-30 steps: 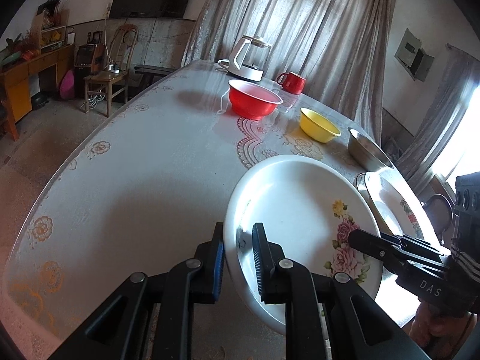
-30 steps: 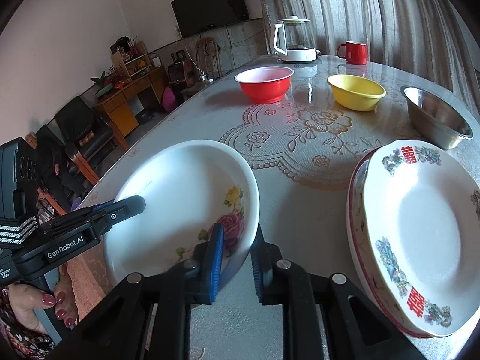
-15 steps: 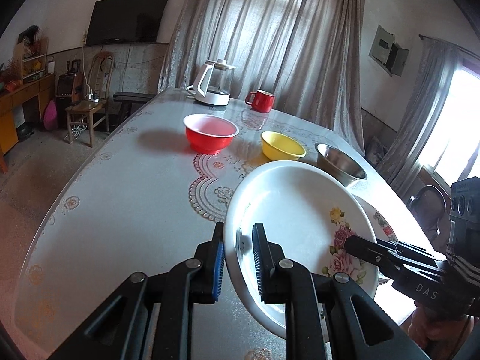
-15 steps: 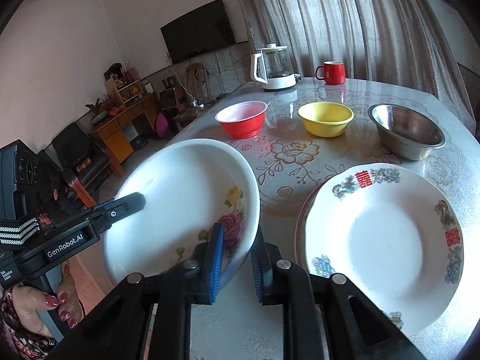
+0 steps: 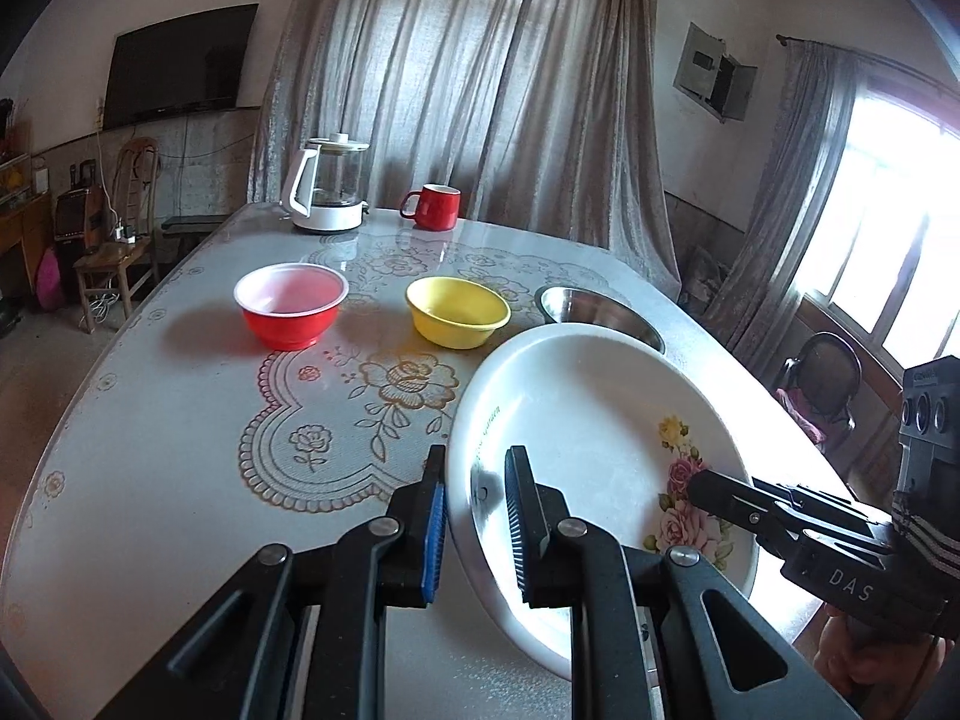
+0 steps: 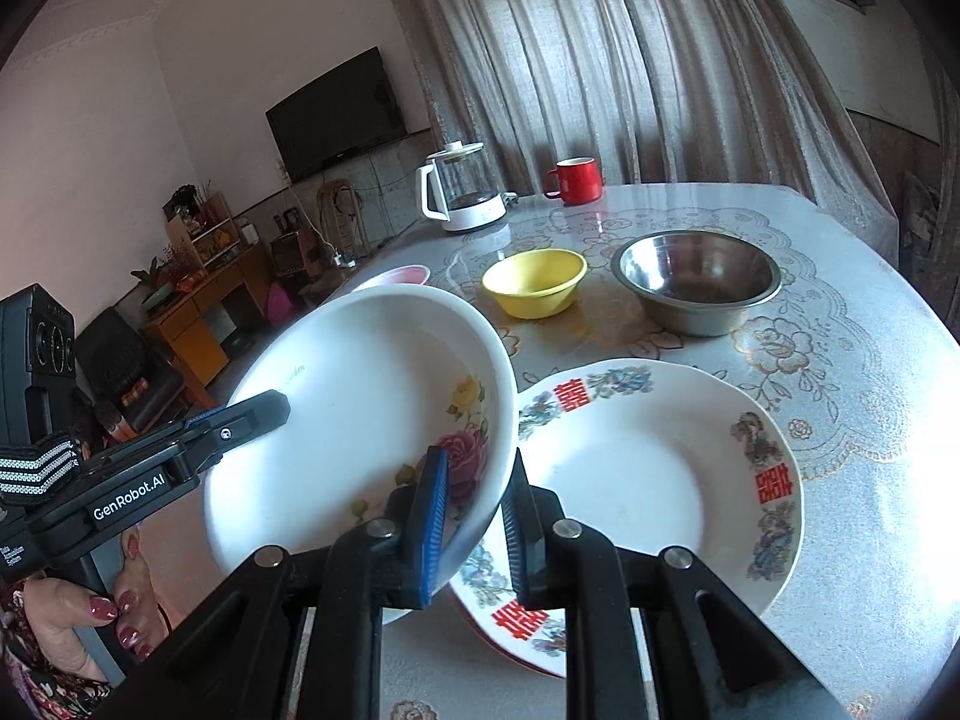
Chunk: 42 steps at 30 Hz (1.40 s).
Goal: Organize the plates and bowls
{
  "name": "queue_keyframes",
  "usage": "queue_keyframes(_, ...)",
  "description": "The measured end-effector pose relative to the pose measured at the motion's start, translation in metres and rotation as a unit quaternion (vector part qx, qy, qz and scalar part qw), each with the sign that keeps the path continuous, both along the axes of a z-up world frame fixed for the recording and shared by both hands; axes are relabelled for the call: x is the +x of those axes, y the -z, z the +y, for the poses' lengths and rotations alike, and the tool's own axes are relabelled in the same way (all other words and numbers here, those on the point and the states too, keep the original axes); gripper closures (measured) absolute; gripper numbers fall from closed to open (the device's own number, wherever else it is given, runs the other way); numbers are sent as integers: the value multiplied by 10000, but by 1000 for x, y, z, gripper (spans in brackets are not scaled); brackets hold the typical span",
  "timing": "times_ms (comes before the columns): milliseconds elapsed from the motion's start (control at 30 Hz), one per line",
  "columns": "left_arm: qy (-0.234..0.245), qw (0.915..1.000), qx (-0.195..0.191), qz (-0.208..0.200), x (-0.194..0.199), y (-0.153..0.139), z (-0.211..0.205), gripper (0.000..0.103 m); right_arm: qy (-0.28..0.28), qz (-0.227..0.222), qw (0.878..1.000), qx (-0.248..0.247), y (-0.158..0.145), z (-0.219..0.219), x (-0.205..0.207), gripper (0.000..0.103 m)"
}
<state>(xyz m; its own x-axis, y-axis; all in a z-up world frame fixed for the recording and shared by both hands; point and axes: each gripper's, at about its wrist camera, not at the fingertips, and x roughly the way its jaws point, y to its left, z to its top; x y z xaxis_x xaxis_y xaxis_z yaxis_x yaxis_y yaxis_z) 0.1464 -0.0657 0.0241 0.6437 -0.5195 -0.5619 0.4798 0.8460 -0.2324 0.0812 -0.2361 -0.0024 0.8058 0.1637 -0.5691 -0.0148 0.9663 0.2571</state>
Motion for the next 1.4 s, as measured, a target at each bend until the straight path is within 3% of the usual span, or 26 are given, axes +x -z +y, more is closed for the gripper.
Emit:
queue_keyframes(200,271,9996,91,33,4,3,-36,86,277,8,9996,20,0,-30,-8,86)
queue_keyframes(567,595,9967,317,460,14,33,-86,86,733,272,9968,172,19,-77,-12,86)
queue_keyframes(1067,617,9927,670,786,25,59,-106,82,832,688,9938,248,38,-98,3,86)
queue_keyframes(1400,572,9925,779,742,24,60,-111,73,885,962,9912,232,45,-99,13,84)
